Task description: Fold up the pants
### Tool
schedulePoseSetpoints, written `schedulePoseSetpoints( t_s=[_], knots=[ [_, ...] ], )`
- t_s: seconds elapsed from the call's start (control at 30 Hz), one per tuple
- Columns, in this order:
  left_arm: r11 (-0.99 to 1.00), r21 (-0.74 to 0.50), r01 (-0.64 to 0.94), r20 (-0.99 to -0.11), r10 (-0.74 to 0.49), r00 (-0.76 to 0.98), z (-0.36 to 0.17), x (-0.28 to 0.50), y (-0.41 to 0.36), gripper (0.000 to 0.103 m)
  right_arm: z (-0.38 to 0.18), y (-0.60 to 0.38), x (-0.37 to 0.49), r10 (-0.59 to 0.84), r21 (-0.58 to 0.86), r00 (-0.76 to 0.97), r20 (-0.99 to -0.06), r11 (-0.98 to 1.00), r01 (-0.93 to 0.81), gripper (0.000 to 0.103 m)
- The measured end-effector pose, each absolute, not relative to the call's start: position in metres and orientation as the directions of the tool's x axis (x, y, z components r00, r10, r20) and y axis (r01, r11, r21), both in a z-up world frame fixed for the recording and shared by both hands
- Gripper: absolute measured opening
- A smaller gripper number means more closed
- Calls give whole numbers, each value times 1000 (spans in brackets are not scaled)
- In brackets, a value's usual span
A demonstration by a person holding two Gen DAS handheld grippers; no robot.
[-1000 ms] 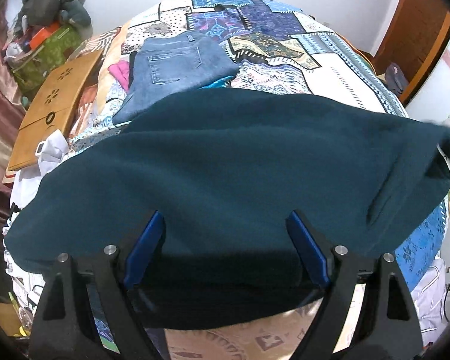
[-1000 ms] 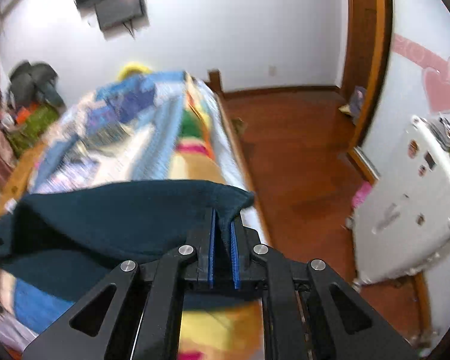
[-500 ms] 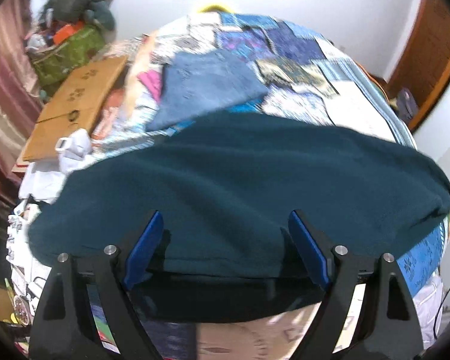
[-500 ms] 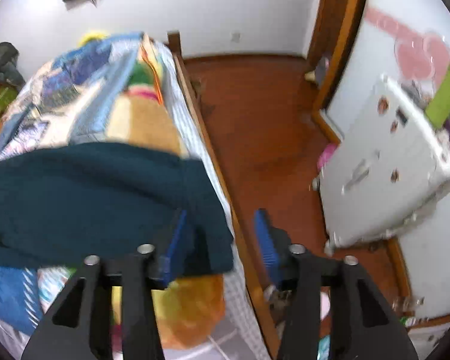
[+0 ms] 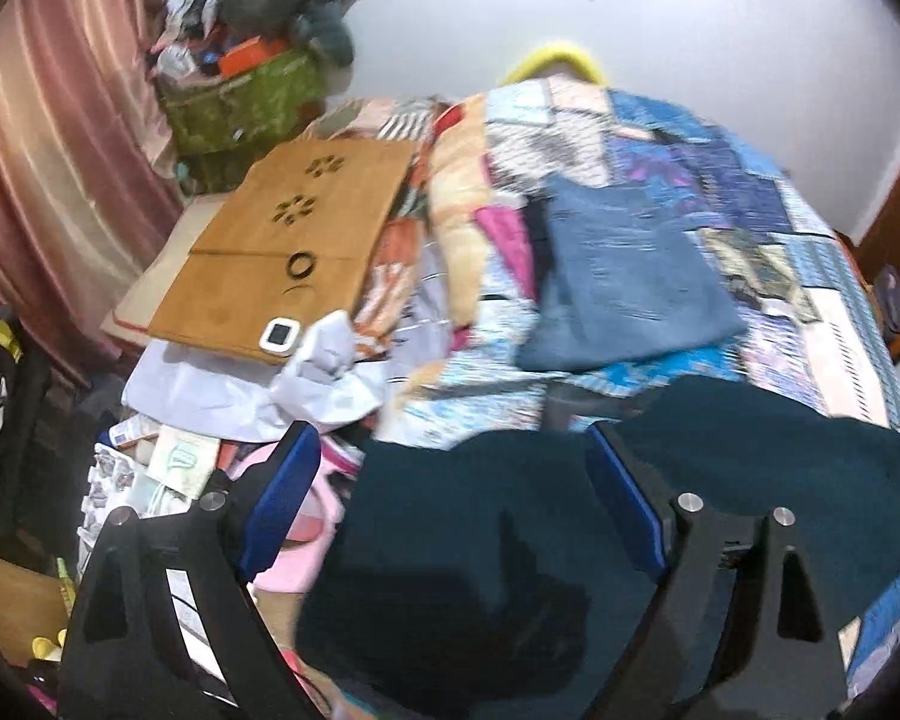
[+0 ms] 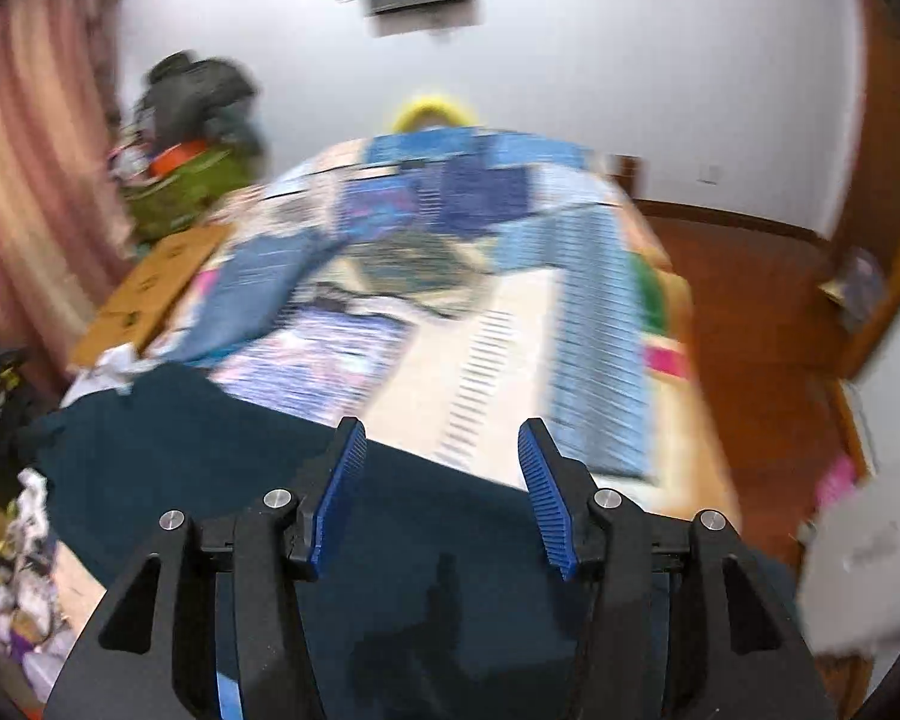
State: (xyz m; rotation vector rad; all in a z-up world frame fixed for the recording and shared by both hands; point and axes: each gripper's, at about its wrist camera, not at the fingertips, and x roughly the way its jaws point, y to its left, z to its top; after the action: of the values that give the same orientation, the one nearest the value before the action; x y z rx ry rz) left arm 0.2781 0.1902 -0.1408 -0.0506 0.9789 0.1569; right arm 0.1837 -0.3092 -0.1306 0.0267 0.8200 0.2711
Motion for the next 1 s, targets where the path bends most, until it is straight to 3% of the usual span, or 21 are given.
schedulePoseSetpoints(
  t_s=[0.23,0.33,0.4,0.53,0.67,0.73,0.8,0.9,1.0],
  knots=[
    [971,-29,-236,-927,62,369,-213,326,253,89,-156,-197,249,391,164,496,-775,883,-440,49],
    [970,-56,-235,-956,15,293,-247,333,258,82,-169,-162,267,425,184,431,-796,848,-497,49],
    [973,-90,-213,-970,-37,242,-266,335,257,76,-182,-131,282,449,206,370,-813,817,-538,49],
    [966,-200,-163,-967,-167,193,-290,331,252,76,-211,-80,305,473,253,251,-845,765,-592,49],
    [969,-218,-121,-966,-196,167,-305,323,240,64,-242,-38,318,478,297,144,-866,726,-621,49],
    [976,-195,-100,-964,-172,201,-300,318,235,49,-251,-26,319,475,307,114,-873,715,-628,49],
    [979,-184,-85,-952,-157,263,-288,311,231,35,-253,-17,316,476,303,112,-872,706,-640,36],
    [994,-73,-84,-926,-37,376,-264,305,224,34,-250,-12,316,453,261,141,-880,710,-654,11],
    [995,46,-88,-881,82,466,-242,303,218,34,-238,-11,318,451,203,208,-868,704,-680,7]
  ],
)
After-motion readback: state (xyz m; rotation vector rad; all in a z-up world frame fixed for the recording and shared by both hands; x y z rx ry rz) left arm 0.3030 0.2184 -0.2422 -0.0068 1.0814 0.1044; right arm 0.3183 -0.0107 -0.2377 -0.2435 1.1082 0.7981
